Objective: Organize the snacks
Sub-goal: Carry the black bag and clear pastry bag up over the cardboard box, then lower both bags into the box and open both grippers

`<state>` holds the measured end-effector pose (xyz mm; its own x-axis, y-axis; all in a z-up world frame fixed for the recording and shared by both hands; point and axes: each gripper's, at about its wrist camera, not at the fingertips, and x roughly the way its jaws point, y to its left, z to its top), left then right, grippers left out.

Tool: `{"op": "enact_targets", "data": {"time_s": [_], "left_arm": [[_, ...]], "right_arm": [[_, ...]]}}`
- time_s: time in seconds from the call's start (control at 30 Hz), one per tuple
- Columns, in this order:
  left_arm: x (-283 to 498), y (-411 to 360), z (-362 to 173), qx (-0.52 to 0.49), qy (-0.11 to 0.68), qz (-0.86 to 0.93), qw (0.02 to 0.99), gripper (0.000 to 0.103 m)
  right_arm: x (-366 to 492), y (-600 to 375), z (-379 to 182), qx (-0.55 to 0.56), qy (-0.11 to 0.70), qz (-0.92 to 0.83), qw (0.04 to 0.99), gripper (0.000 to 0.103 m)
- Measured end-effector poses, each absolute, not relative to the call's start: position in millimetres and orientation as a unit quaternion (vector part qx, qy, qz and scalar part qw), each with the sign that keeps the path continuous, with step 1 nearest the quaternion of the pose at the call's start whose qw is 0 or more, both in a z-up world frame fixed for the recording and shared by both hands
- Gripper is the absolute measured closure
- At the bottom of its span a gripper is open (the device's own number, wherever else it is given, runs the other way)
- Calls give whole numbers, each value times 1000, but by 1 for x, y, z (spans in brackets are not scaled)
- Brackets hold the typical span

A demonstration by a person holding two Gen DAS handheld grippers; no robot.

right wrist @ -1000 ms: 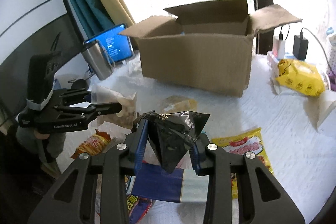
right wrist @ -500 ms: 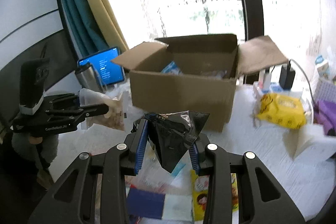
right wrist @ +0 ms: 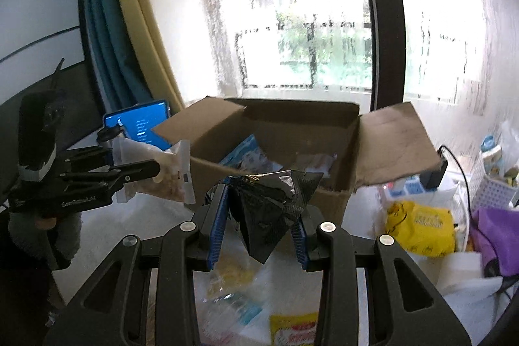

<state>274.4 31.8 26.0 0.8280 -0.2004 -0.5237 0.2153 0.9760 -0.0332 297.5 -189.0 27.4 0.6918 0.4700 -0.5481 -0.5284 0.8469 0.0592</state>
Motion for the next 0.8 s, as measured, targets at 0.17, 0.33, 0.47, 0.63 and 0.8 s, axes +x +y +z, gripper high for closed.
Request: {"op": "enact_targets", "data": {"time_s": [0.17, 0.33, 0.47, 0.63, 0.8], "left_arm": [[293, 32, 30, 16, 263, -103, 959, 62], [314, 31, 32, 19, 253, -99, 962, 62], [336, 31, 32, 20, 252, -97, 963, 62], [368, 26, 28, 27, 258, -96, 961, 62], [403, 22, 20, 30, 274, -97, 956, 62]], "right_arm": [[315, -186, 29, -66, 274, 243, 928, 65], [336, -182, 26, -83, 268, 217, 935, 65], [353, -178, 24, -102, 257, 193, 941, 65], [378, -177, 22, -113, 247, 166, 948, 65], [401, -170, 17, -136, 241, 146, 950, 66]]}}
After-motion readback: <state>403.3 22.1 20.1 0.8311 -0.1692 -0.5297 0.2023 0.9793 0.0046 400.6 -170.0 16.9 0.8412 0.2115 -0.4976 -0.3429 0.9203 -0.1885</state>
